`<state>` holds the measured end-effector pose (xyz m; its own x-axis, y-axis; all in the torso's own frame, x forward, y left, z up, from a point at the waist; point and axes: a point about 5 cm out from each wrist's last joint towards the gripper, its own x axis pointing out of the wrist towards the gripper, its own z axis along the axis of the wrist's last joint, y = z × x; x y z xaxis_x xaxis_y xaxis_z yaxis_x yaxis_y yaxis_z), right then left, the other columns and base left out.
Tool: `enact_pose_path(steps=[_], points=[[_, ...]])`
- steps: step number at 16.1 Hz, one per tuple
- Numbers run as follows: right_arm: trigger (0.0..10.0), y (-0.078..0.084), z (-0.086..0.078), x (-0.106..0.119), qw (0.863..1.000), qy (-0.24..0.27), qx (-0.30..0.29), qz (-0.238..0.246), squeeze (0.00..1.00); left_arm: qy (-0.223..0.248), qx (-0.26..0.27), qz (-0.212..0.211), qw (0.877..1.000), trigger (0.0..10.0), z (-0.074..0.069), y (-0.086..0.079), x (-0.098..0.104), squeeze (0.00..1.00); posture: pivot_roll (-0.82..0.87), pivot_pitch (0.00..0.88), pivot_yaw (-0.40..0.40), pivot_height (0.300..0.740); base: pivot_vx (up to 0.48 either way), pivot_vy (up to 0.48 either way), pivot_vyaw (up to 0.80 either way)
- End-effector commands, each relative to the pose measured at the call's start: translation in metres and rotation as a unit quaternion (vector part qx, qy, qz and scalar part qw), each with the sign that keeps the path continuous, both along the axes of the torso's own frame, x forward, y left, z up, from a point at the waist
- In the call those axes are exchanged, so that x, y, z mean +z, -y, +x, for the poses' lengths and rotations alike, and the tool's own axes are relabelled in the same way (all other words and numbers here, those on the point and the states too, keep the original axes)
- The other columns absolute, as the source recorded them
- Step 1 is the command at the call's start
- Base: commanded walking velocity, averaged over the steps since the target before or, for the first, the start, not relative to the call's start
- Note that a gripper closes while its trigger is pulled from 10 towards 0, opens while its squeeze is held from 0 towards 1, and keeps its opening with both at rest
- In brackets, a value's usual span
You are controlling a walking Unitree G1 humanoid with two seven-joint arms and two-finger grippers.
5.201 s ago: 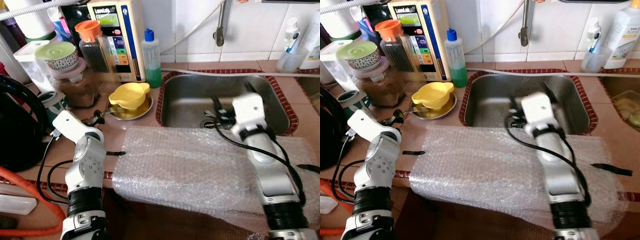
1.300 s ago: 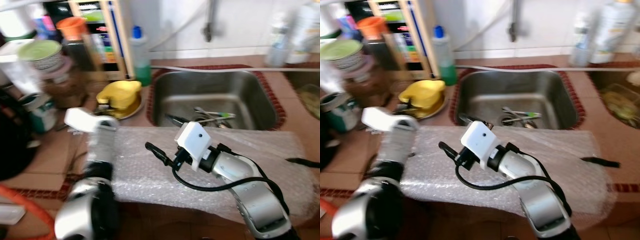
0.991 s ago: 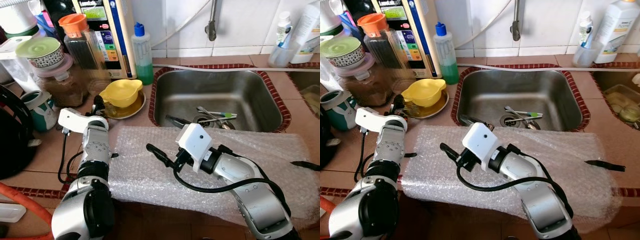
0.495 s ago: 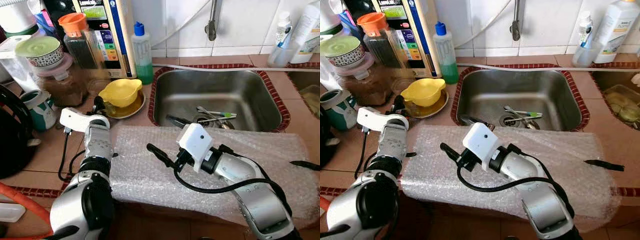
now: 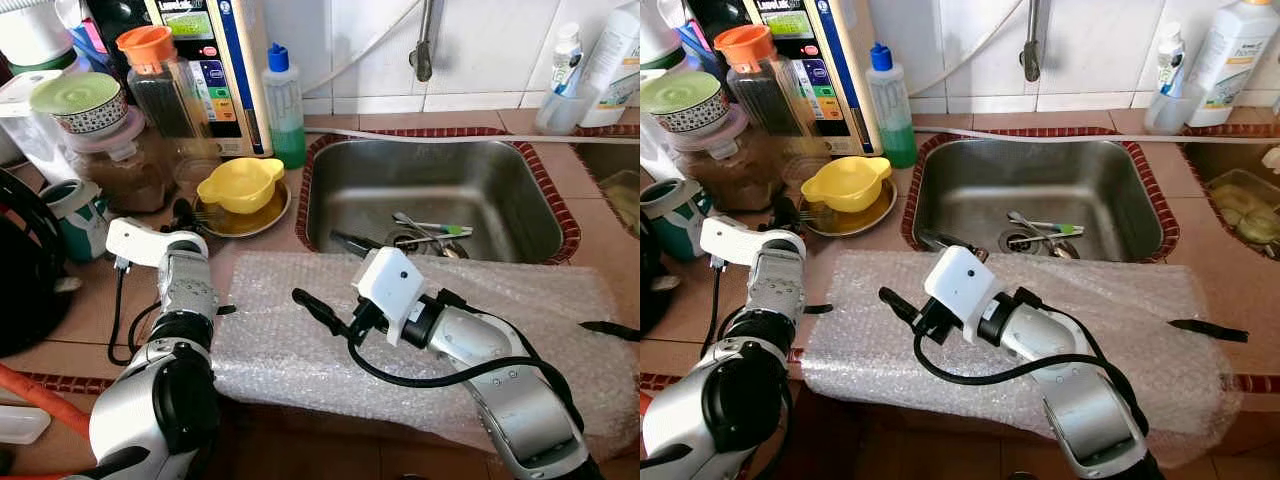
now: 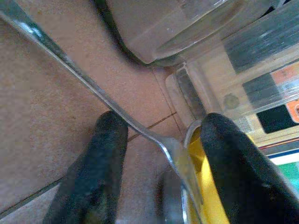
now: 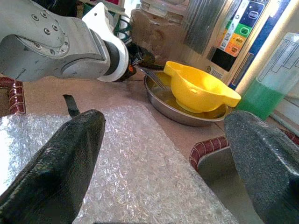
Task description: Kitchen organization
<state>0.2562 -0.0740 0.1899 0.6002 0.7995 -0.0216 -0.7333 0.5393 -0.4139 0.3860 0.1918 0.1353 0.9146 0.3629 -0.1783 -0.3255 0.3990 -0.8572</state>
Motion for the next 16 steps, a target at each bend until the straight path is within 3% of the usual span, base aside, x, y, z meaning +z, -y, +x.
enact_pose_path(steps=[1, 16], points=[[10.0, -0.0048, -0.0022, 0.0047, 1.000, 0.008, 0.012, 0.004, 0.27, 0.002, 0.009, 0.005, 1.000, 0.0, 0.0004, -0.0061, 0.0029, 0.00, -0.38, 0.105, 0.121, 0.740, 0.000, 0.000, 0.00], [10.0, -0.0059, -0.0016, 0.0037, 1.000, 0.006, 0.012, 0.006, 0.26, -0.020, 0.015, -0.031, 0.999, 0.0, -0.0019, -0.0034, -0.0068, 0.00, -0.38, 0.108, 0.126, 0.740, 0.000, 0.000, 0.00]])
